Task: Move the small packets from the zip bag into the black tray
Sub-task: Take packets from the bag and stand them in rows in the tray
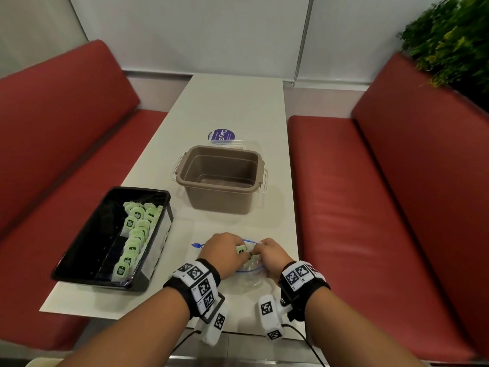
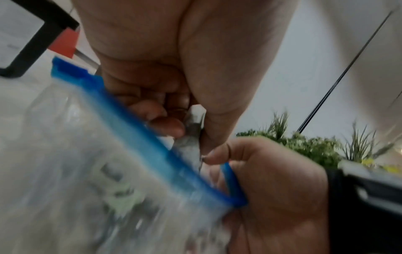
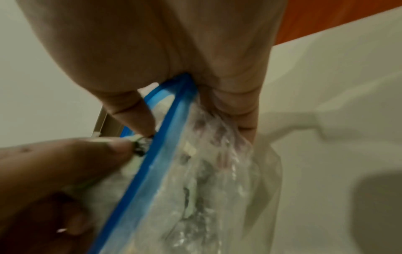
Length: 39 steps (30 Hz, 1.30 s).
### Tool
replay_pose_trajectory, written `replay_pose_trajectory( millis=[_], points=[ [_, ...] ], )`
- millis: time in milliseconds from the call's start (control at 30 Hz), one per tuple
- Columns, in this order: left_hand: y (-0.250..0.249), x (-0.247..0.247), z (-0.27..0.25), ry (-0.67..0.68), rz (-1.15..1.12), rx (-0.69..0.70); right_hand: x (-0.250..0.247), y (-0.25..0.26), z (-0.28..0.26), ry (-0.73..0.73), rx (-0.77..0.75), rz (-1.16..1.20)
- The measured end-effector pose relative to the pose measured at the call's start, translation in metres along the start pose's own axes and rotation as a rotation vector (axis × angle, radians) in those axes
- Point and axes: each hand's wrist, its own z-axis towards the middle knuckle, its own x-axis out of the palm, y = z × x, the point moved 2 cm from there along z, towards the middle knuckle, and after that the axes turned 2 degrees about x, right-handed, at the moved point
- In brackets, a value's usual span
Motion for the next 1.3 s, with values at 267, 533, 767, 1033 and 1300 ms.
replay_pose_trajectory(
  millis=[267,533,767,1033,1300],
  points=[
    [0.02,-0.082,-0.004,-0.028,-0.076,0.136,-0.005,0.048,-0.03,-0.057,-0.327,-0.453],
    [0.045,-0.148,-0.018,0.028,-0.032,0.241,0.058,0.113,-0.059,0.052,-0.716,-0.593],
    [0.11,-0.193,-0.03,-0.14,-0.169,0.214,0.125,0.135,-0.048,-0.084,-0.689,-0.676],
    [0.217,-0.255,-0.049,-0.467,-0.434,0.069,0.228,0.182,-0.027,-0.019,-0.608,-0.733],
    [0.3,-0.265,-0.064,-0.421,-0.468,0.003,0.32,0.188,0.032,0.033,-0.262,-1.13]
  ],
)
